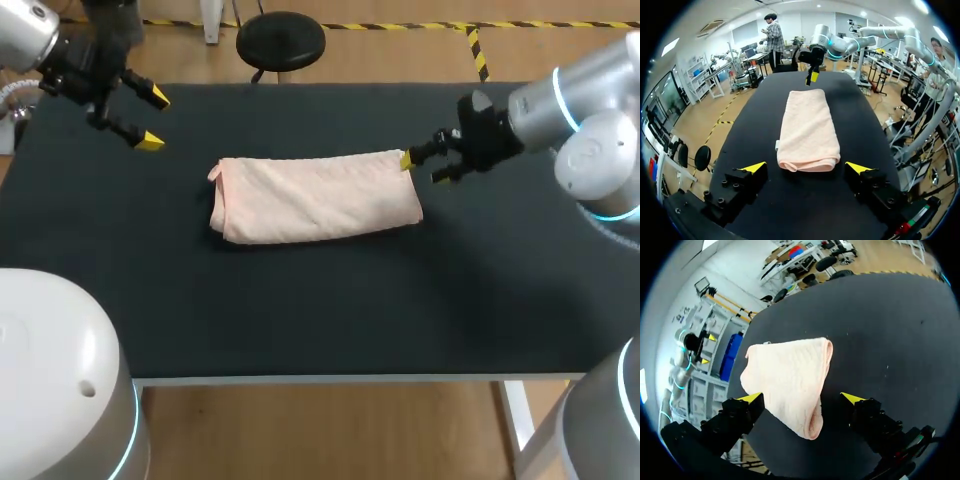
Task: Fold the towel
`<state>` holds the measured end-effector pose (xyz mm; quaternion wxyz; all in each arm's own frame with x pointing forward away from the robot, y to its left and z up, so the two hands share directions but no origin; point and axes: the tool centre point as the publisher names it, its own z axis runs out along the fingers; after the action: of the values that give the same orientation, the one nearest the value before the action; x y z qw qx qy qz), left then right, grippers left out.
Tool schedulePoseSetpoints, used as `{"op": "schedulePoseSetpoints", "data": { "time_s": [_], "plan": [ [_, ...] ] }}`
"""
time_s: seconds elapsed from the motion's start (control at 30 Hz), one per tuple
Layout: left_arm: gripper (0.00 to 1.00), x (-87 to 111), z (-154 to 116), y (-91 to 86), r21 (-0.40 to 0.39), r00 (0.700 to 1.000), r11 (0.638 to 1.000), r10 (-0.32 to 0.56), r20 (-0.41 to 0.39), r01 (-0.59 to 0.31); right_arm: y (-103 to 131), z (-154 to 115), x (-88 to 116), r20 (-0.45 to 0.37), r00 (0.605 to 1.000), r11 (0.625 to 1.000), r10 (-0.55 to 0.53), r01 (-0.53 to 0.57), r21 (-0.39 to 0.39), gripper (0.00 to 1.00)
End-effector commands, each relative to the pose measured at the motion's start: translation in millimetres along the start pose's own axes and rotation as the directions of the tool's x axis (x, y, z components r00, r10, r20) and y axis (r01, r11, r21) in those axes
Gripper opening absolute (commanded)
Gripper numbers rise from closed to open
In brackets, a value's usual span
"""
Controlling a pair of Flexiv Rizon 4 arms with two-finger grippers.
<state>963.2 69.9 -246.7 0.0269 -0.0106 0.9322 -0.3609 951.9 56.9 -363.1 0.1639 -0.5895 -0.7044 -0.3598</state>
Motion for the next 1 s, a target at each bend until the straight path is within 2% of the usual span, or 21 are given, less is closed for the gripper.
{"op": "schedulePoseSetpoints", "data": {
  "time_s": [0.03, 0.6, 1.0],
  "plan": [
    [1.00, 0.5, 0.4, 0.8, 0.002, 1.000, 1.000, 0.002, 0.002, -0.002, 0.6, 21.9, -12.0, -0.047, 0.999, 0.999, 0.023, -0.022, 0.033, 1.00],
    [1.00, 0.5, 0.4, 0.8, 0.002, 1.000, 1.000, 0.002, 0.002, -0.002, 3.3, 53.5, -24.0, -0.131, 0.991, 0.994, 0.003, 0.011, 0.107, 1.00],
    [1.00, 0.5, 0.4, 0.8, 0.002, 1.000, 1.000, 0.002, 0.002, -0.002, 5.8, 71.4, -13.8, -0.175, 0.985, 0.993, -0.003, 0.024, 0.115, 1.00]
  ]
}}
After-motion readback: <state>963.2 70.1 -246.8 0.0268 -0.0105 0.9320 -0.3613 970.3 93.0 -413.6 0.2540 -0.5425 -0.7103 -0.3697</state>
